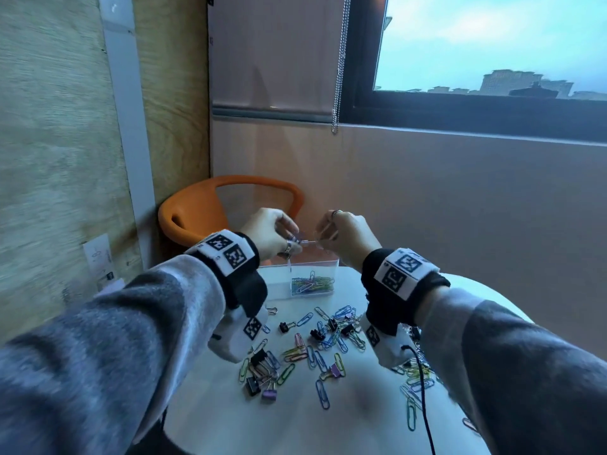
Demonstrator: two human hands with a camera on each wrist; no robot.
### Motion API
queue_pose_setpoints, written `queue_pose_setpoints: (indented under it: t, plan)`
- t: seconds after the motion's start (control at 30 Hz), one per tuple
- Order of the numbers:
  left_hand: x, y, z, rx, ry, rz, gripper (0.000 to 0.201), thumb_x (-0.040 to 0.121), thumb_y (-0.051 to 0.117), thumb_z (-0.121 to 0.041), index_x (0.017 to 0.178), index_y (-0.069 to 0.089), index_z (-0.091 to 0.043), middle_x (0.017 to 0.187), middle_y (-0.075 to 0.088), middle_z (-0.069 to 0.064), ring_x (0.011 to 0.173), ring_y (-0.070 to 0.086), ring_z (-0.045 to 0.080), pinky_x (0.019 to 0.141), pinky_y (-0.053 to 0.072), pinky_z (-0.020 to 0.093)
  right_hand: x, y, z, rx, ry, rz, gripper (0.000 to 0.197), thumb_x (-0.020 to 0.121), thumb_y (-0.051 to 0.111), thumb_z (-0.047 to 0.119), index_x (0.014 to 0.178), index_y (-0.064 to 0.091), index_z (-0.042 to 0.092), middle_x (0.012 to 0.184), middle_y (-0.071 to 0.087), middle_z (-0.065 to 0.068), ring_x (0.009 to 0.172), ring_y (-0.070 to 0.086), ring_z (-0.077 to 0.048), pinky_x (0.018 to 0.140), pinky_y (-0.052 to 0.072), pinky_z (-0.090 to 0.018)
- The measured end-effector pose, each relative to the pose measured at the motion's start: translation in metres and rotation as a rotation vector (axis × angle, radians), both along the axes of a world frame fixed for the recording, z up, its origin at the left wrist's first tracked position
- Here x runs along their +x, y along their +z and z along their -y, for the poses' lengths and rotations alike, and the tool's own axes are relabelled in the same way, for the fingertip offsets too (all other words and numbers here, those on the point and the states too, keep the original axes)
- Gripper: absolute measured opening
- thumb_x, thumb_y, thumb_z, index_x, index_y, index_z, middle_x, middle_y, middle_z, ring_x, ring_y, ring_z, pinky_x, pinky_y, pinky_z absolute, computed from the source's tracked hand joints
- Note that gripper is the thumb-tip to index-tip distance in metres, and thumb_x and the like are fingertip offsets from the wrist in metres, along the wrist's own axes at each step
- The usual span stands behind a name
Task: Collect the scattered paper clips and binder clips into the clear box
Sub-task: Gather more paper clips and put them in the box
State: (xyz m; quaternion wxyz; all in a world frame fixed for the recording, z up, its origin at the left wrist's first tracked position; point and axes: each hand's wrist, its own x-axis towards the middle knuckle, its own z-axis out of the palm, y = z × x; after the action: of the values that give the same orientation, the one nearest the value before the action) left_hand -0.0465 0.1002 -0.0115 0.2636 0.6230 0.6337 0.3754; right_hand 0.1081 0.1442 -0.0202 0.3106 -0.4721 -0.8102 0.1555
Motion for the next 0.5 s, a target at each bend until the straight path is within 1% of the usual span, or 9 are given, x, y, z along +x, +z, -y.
queue_pose_setpoints:
  t: [0.03,0.07,0.13,0.2,0.27,0.33,0.4,0.43,0.5]
  plan:
    - [0.005,-0.002,-0.005,0.021,0.012,-0.029,0.029,0.069,0.080,-0.004,0.076,0.057,-0.020,0.086,0.067,0.008,0.077,0.065,0.024,0.071,0.058,0.036,0.001,-0.004,-0.002,0.000,0.007,0.025,0.016,0.079,0.065,0.005,0.076,0.059,0.019,0.071,0.060,0.005,0.063,0.055,-0.009,0.054,0.041,-0.005]
    - [0.010,-0.005,-0.010,0.039,0.025,-0.065,0.029,0.069,0.080,-0.005,0.075,0.056,-0.022,0.085,0.068,0.007,0.077,0.065,0.022,0.068,0.056,0.033,0.002,-0.007,-0.003,0.012,0.009,0.042,0.013,0.078,0.067,0.006,0.077,0.062,0.018,0.071,0.061,0.004,0.065,0.056,-0.011,0.056,0.042,-0.008]
    - [0.017,-0.010,-0.018,0.071,0.042,-0.124,0.031,0.069,0.080,-0.006,0.073,0.055,-0.025,0.082,0.069,0.004,0.073,0.064,0.019,0.066,0.056,0.032,0.004,-0.012,-0.006,0.045,0.012,0.058,0.002,0.079,0.069,0.011,0.078,0.070,0.013,0.075,0.067,-0.001,0.072,0.059,-0.014,0.068,0.050,-0.020]
    - [0.021,-0.014,-0.022,0.091,0.051,-0.169,0.033,0.069,0.080,-0.004,0.069,0.055,-0.025,0.077,0.068,0.001,0.071,0.065,0.017,0.069,0.059,0.034,0.006,-0.016,-0.008,0.045,0.014,0.080,0.009,0.084,0.064,0.013,0.082,0.073,0.012,0.082,0.072,-0.003,0.074,0.060,-0.013,0.078,0.053,-0.027]
    - [0.023,-0.017,-0.025,0.103,0.045,-0.235,0.030,0.068,0.080,-0.004,0.067,0.058,-0.024,0.076,0.068,0.001,0.076,0.067,0.018,0.076,0.057,0.032,0.009,-0.019,-0.008,0.044,0.003,0.117,0.016,0.087,0.058,0.015,0.085,0.074,0.017,0.088,0.073,-0.004,0.081,0.064,-0.017,0.082,0.054,-0.033]
    - [0.023,-0.020,-0.025,0.088,0.004,-0.323,0.017,0.071,0.079,-0.007,0.071,0.067,-0.020,0.080,0.070,0.002,0.079,0.067,0.016,0.079,0.056,0.028,0.015,-0.019,-0.003,0.093,-0.008,0.189,0.020,0.089,0.052,0.018,0.087,0.073,0.018,0.090,0.072,-0.004,0.087,0.063,-0.022,0.081,0.053,-0.036]
    - [0.022,-0.022,-0.022,0.077,-0.031,-0.380,0.007,0.078,0.074,-0.013,0.084,0.074,-0.015,0.084,0.070,0.002,0.077,0.062,0.012,0.072,0.051,0.019,0.020,-0.015,0.006,0.177,-0.016,0.249,0.023,0.089,0.048,0.019,0.088,0.071,0.015,0.089,0.069,-0.003,0.085,0.061,-0.024,0.078,0.052,-0.036]
    - [0.022,-0.023,-0.021,0.076,-0.040,-0.395,0.011,0.081,0.071,-0.017,0.091,0.074,-0.015,0.085,0.068,0.000,0.077,0.059,0.010,0.070,0.047,0.017,0.023,-0.013,0.013,0.205,-0.016,0.263,0.023,0.089,0.047,0.018,0.089,0.070,0.014,0.087,0.066,-0.002,0.083,0.060,-0.024,0.075,0.051,-0.034]
    - [0.020,-0.021,-0.017,0.101,-0.052,-0.405,0.020,0.086,0.066,-0.023,0.103,0.071,-0.016,0.087,0.063,-0.004,0.082,0.059,0.010,0.077,0.046,0.020,0.029,-0.008,0.027,0.200,0.003,0.294,0.022,0.089,0.046,0.017,0.089,0.068,0.019,0.082,0.063,0.002,0.080,0.060,-0.021,0.068,0.048,-0.027]
